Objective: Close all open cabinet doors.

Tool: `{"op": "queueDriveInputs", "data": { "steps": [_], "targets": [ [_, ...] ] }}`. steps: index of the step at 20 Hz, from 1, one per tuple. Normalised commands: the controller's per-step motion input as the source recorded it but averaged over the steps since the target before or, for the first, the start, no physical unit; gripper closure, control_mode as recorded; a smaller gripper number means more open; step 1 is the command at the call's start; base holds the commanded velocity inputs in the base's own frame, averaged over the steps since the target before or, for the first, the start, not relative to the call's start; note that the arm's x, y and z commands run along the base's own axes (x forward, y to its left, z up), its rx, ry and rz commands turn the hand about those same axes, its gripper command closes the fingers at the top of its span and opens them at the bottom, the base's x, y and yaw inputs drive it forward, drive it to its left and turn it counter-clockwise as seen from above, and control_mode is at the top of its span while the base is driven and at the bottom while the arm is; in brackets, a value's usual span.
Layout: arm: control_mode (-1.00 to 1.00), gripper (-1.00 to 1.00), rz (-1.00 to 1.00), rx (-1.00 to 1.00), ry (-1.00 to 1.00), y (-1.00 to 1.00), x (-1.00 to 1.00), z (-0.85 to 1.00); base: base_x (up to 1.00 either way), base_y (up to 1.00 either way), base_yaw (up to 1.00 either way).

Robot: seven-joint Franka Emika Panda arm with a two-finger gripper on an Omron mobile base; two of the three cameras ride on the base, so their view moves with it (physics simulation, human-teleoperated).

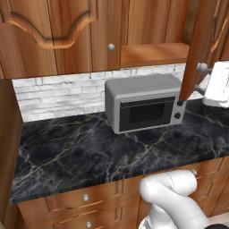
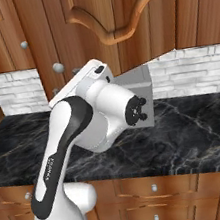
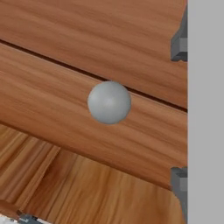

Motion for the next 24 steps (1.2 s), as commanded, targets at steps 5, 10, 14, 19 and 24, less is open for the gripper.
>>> {"op": "queueDriveInputs", "data": {
  "steps": [5,10,14,19,24],
  "targets": [
    [-1.00,-1.00,0.00,0.04,0.00,0.47,0.41,0.00,0.00,0.00,0.00],
    [-1.00,-1.00,0.00,0.05,0.00,0.48,0.42,0.00,0.00,0.00,0.00],
    [-1.00,-1.00,0.00,0.05,0.00,0.51,0.43,0.00,0.00,0.00,0.00],
    [-1.00,-1.00,0.00,0.05,0.00,0.50,0.42,0.00,0.00,0.00,0.00],
    [-1.00,-1.00,0.00,0.05,0.00,0.48,0.42,0.00,0.00,0.00,0.00]
  ]
}}
